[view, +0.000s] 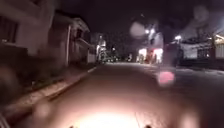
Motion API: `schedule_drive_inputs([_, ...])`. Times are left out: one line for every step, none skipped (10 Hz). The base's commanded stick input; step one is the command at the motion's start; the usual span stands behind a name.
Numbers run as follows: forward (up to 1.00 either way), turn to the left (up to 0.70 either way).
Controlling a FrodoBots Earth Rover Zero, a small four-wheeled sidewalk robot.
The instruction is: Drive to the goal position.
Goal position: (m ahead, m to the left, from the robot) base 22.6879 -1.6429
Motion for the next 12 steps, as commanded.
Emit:
schedule_drive_inputs([0.7,0.02])
schedule_drive_inputs([0.7,0.02])
schedule_drive_inputs([0.7,0.02])
schedule_drive_inputs([0.7,0.01])
schedule_drive_inputs([0.7,0.0])
schedule_drive_inputs([0.7,0.0])
schedule_drive_inputs([0.7,0.0])
schedule_drive_inputs([0.7,0.0])
schedule_drive_inputs([0.7,0.0])
schedule_drive_inputs([0.7,0.0])
schedule_drive_inputs([0.7,0.0])
schedule_drive_inputs([0.7,0.0])
